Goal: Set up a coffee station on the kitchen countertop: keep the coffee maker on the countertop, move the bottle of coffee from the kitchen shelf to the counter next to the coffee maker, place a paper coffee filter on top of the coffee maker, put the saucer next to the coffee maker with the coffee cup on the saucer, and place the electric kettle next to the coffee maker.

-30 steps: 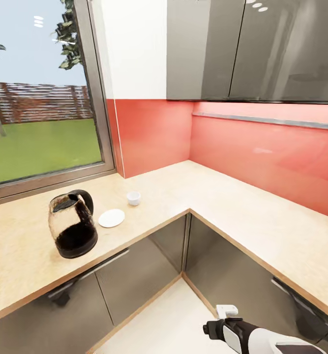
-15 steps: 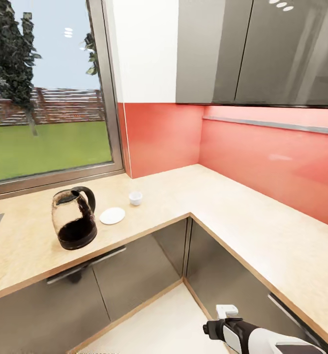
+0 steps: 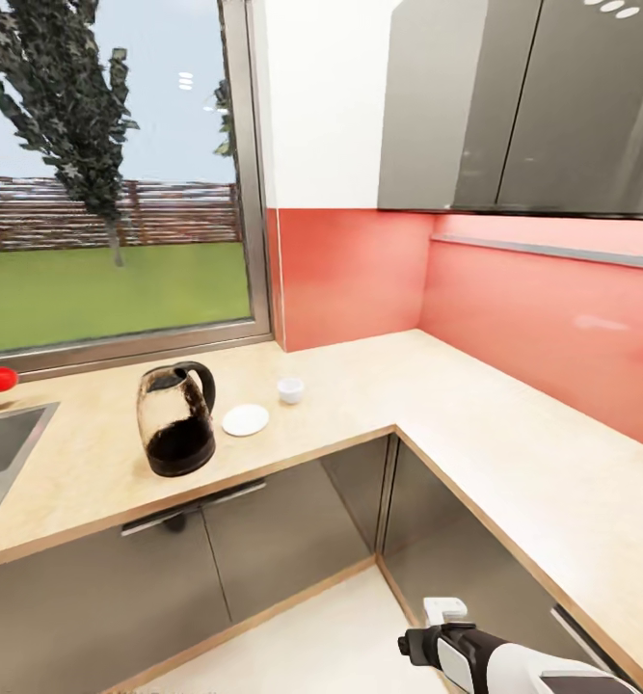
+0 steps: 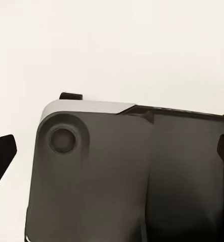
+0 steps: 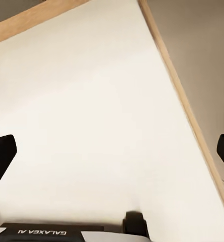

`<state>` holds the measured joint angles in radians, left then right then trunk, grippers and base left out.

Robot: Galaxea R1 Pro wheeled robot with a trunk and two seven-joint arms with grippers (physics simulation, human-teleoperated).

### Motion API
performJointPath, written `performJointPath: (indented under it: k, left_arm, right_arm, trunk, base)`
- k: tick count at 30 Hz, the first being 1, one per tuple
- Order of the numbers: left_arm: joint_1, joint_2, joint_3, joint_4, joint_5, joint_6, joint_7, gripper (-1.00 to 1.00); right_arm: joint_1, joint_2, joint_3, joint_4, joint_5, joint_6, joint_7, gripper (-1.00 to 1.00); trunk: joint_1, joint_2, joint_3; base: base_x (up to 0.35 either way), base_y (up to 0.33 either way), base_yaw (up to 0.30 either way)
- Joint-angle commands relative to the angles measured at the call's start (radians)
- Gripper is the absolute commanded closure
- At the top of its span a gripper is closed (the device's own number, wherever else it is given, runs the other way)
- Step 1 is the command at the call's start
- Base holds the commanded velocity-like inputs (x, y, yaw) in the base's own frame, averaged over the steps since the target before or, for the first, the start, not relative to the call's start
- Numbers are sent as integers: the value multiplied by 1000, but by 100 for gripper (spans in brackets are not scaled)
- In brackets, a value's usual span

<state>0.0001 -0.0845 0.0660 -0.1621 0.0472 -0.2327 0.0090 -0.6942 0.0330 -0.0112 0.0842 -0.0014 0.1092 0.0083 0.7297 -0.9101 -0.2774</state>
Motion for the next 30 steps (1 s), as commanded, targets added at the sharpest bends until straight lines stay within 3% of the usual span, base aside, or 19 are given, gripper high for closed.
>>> performJointPath:
  k: [1, 14, 30]
  left_arm:
    - [0, -1, 6, -1, 3, -2, -1, -100]
    - [0, -1, 6, -1, 3, -2, -1, -100]
    - [0, -15, 6, -1, 3, -2, -1, -100]
  right_arm:
    - [-1, 0, -1, 2, 0, 1, 1, -100]
    - [-1, 0, -1, 2, 0, 1, 1, -100]
    - [-1, 0, -1, 1, -1, 1, -5, -100]
  trunk:
    - [0, -1, 0]
    - [0, -1, 15]
    - [0, -1, 18]
  base:
    - [0, -1, 237]
    - [0, -2, 237]
    - [94, -249, 292]
